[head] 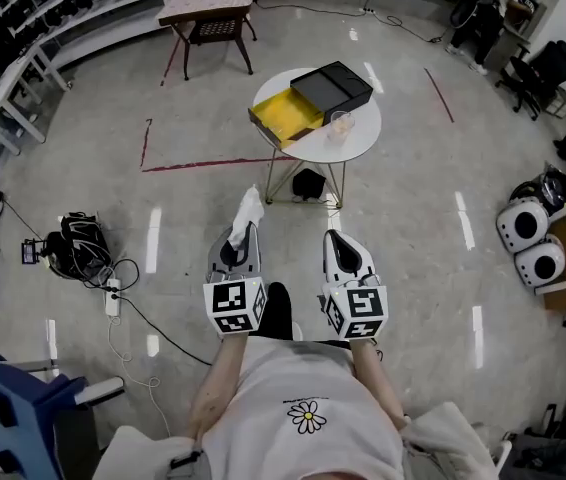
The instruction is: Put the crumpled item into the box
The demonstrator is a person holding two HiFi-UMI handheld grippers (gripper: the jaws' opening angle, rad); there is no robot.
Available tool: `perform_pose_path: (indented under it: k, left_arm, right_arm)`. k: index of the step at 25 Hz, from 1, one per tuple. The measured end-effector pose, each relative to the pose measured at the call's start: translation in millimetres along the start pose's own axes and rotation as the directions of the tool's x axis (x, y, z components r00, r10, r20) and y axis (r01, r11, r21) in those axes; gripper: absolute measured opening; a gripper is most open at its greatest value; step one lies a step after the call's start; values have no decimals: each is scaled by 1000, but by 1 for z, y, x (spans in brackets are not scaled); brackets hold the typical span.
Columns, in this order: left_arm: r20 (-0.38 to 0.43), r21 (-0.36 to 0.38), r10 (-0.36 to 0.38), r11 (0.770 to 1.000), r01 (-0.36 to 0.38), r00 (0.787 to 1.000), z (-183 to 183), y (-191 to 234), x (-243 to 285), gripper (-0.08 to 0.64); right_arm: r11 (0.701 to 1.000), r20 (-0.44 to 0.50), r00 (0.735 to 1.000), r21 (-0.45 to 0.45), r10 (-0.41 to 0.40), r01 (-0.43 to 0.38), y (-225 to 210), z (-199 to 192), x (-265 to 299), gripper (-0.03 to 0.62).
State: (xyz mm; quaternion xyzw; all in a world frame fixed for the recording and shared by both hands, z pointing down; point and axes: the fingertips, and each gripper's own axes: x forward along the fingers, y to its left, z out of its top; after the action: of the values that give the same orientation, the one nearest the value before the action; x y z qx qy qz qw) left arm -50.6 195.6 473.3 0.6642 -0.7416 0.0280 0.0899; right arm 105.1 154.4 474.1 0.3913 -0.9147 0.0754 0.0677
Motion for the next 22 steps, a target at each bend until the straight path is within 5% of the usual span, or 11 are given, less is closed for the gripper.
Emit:
perform_pose_path:
  k: [10,15,22]
  left_arm:
    - [37,11,-57,998,56,998,16,31,100,40]
    - [43,7,-83,997,83,996,46,23,170,40]
    - [43,25,-127,992,126,991,80,65,284,40]
  right_arm:
    - [999,19,999,-23,-38,38,-27,8,91,3]
    - [997,9,998,-33,-65,65,-70,35,137,3]
    - [992,10,993,-45,-115,116,-98,70,244,3]
